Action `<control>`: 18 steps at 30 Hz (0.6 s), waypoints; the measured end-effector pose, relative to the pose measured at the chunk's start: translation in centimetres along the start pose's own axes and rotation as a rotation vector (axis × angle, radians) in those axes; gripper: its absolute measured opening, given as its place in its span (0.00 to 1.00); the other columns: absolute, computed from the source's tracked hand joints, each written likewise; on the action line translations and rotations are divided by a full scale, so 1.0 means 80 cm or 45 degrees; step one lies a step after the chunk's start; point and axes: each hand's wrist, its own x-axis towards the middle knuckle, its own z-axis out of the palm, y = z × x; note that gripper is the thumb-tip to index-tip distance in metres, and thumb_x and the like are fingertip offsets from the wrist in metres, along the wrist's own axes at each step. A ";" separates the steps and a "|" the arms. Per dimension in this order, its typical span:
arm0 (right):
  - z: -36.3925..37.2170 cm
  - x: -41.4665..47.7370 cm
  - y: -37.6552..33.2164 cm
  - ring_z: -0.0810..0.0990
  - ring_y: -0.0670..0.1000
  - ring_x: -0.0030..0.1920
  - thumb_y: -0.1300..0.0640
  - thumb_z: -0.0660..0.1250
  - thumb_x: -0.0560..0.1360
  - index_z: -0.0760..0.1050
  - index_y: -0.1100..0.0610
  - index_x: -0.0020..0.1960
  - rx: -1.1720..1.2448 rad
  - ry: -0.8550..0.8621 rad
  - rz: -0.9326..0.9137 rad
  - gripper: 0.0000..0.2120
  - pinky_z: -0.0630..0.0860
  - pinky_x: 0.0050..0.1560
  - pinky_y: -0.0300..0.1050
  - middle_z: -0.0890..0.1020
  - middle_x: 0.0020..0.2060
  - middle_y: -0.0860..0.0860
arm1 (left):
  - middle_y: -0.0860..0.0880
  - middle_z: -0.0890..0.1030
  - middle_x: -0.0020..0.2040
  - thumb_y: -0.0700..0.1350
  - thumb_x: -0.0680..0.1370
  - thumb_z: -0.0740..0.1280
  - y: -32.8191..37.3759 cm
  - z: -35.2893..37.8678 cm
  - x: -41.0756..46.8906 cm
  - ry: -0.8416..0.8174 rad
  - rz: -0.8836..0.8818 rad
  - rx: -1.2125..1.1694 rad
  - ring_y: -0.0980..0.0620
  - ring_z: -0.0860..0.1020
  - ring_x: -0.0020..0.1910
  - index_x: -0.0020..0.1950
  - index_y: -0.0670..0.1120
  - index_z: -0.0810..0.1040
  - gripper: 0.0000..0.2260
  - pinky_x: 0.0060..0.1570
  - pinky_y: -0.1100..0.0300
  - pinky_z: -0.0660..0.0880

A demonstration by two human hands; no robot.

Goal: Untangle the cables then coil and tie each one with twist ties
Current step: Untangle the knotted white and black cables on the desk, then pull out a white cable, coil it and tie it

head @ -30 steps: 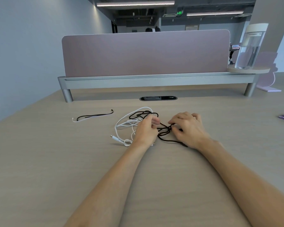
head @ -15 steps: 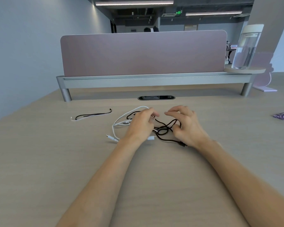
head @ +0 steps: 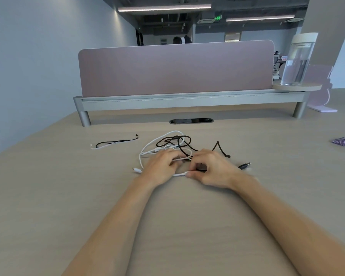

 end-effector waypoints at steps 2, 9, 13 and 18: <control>-0.008 -0.002 0.007 0.74 0.48 0.41 0.50 0.73 0.71 0.75 0.52 0.37 -0.092 0.032 0.067 0.09 0.71 0.45 0.45 0.75 0.34 0.43 | 0.54 0.81 0.54 0.46 0.79 0.63 0.001 -0.002 0.000 0.029 -0.038 -0.010 0.51 0.76 0.57 0.58 0.53 0.79 0.10 0.59 0.50 0.72; -0.026 -0.007 0.029 0.74 0.49 0.33 0.57 0.69 0.72 0.73 0.57 0.38 0.285 0.550 0.629 0.06 0.68 0.31 0.33 0.78 0.32 0.50 | 0.54 0.73 0.53 0.36 0.77 0.58 0.006 -0.002 -0.008 -0.002 0.072 0.140 0.53 0.68 0.60 0.65 0.59 0.75 0.23 0.58 0.63 0.63; -0.024 0.000 0.019 0.79 0.50 0.40 0.55 0.69 0.73 0.75 0.55 0.42 0.548 0.669 0.701 0.05 0.75 0.41 0.41 0.83 0.40 0.49 | 0.54 0.69 0.55 0.47 0.77 0.64 0.019 0.001 -0.009 0.119 0.153 0.325 0.52 0.64 0.60 0.58 0.57 0.75 0.11 0.60 0.58 0.59; -0.027 0.004 0.011 0.71 0.49 0.29 0.57 0.65 0.78 0.70 0.54 0.45 0.908 0.769 0.661 0.05 0.66 0.32 0.44 0.86 0.44 0.47 | 0.54 0.77 0.50 0.47 0.80 0.62 0.041 0.001 0.001 0.167 0.331 0.163 0.53 0.72 0.56 0.49 0.48 0.72 0.03 0.63 0.60 0.60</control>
